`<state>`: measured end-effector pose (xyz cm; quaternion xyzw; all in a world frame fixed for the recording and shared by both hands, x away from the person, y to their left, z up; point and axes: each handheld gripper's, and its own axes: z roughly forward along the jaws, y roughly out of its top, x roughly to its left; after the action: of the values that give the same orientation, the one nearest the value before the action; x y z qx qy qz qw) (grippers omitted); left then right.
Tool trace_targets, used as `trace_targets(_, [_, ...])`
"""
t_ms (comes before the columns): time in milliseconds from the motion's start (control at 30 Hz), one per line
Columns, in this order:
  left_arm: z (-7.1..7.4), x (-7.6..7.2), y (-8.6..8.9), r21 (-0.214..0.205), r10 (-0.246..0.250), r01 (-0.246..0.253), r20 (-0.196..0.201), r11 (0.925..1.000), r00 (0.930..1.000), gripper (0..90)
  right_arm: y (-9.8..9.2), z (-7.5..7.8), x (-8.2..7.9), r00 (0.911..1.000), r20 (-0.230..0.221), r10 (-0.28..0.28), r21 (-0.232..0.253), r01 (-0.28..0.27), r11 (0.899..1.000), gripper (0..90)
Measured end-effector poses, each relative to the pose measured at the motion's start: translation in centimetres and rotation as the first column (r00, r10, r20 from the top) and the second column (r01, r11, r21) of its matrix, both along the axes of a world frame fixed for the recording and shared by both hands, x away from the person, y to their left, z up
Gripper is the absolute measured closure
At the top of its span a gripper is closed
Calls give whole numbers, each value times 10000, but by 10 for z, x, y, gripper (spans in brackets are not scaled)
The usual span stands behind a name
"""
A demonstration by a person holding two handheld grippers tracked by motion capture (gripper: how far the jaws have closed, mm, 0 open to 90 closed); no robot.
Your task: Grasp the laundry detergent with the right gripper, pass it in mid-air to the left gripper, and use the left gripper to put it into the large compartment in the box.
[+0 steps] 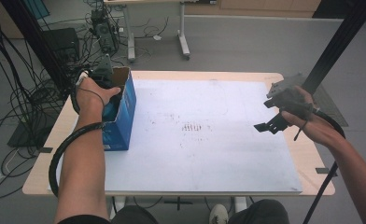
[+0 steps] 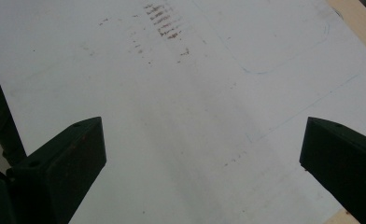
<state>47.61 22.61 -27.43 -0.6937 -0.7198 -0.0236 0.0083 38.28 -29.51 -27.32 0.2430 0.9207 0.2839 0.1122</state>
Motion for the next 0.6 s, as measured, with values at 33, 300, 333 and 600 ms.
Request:
trace_targets(33, [0,0,0,3,-1,1,0,10000,10000,355,0,0,0,10000,1,-4,2,4,10000,3])
trace_targets(300, [0,0,0,-6,10,-10,0,10000,10000,355,0,2,1,10000,29,-5,8,5,10000,3])
trace_targets(333, [0,0,0,-2,8,-8,-4,10000,10000,355,0,2,1,10000,29,-6,10,6,10000,3])
trace_targets(600, [0,0,0,-20,10,-10,-9,10000,10000,355,1,2,1,10000,18,-2,22,2,10000,3])
